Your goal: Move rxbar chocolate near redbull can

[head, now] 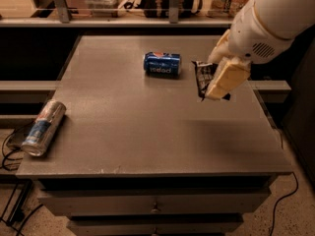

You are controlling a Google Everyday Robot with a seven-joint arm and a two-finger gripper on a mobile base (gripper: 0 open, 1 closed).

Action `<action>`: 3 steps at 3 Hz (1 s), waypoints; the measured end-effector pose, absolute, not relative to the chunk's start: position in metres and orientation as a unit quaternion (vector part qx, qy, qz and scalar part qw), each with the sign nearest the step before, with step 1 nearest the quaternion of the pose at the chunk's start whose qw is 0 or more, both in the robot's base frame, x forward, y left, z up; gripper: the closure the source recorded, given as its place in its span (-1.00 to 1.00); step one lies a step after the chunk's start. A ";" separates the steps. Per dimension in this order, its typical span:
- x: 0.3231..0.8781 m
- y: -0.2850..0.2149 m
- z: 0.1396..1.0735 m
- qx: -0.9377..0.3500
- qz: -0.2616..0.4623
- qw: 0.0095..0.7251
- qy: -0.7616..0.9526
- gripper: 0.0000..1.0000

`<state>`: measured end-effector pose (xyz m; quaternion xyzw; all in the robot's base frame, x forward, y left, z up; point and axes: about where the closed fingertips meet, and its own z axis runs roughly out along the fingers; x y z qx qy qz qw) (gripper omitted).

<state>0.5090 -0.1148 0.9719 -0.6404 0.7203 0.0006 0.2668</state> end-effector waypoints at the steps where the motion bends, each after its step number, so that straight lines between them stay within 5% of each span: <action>1: 0.509 -0.115 0.972 -0.641 0.001 0.267 0.720 1.00; 3: 0.521 -0.062 0.968 -0.678 0.084 0.299 0.666 1.00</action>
Offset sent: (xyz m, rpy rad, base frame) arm 0.0080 0.0444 -0.0026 0.1309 0.0221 0.1430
